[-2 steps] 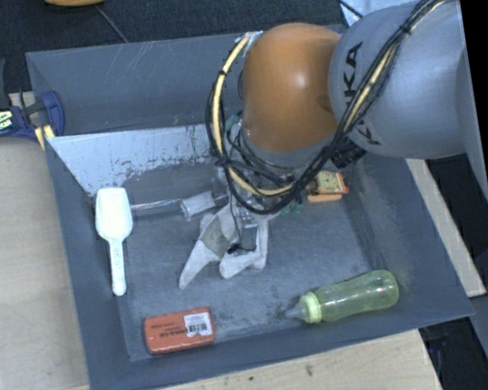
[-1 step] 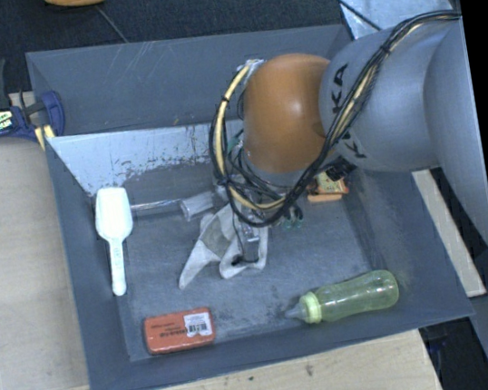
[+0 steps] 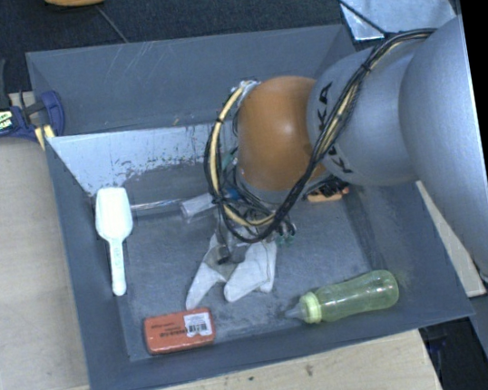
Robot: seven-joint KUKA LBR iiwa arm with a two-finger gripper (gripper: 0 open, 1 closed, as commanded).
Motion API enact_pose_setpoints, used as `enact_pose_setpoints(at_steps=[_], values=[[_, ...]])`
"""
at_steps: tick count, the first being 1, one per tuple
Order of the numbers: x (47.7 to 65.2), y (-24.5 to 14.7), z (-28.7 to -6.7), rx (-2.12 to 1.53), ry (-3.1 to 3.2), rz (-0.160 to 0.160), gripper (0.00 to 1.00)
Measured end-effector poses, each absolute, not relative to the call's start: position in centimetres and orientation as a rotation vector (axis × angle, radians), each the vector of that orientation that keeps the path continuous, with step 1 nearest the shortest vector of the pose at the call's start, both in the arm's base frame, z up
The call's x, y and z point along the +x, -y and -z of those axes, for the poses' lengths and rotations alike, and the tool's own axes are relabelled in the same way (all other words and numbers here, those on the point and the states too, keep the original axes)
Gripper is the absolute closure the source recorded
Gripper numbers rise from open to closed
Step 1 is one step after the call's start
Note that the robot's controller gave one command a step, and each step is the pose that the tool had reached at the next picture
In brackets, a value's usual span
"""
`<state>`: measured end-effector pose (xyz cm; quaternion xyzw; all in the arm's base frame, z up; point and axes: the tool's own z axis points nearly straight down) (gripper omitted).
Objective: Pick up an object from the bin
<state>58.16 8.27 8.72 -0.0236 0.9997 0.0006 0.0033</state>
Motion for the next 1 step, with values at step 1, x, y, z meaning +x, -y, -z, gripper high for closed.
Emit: enact_pose_setpoints(at_steps=[1], values=[[58.16,-8.27,-8.72,-0.074,-3.134,-0.002,1.0]])
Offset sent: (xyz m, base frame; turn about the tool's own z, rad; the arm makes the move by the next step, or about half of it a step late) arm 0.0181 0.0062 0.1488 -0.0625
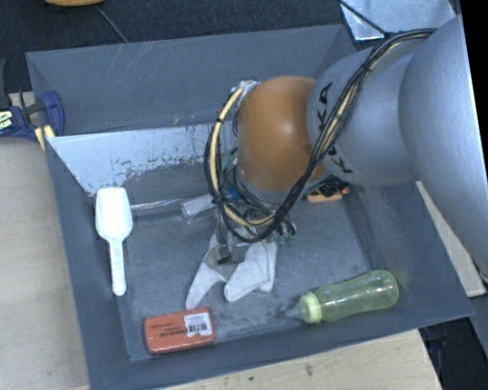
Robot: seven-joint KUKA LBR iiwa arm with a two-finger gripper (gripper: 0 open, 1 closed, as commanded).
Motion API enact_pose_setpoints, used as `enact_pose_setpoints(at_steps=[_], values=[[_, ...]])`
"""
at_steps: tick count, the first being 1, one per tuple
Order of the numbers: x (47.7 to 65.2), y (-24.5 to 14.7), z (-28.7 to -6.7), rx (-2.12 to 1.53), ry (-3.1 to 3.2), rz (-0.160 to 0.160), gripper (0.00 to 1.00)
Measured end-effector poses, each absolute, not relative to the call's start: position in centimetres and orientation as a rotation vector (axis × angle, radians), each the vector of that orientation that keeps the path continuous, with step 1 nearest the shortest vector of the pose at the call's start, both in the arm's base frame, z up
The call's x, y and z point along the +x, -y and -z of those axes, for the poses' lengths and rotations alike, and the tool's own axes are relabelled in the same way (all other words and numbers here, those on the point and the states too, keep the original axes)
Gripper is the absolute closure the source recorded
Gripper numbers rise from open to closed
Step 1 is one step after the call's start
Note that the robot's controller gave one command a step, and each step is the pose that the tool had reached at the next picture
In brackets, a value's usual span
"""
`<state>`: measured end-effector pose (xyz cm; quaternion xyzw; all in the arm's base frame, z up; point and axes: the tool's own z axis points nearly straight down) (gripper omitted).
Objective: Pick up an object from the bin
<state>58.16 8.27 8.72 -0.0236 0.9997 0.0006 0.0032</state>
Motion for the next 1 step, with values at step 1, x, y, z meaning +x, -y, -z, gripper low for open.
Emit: enact_pose_setpoints(at_steps=[1], values=[[60.1,-8.86,-23.73,-0.171,-3.132,0.0,1.0]])
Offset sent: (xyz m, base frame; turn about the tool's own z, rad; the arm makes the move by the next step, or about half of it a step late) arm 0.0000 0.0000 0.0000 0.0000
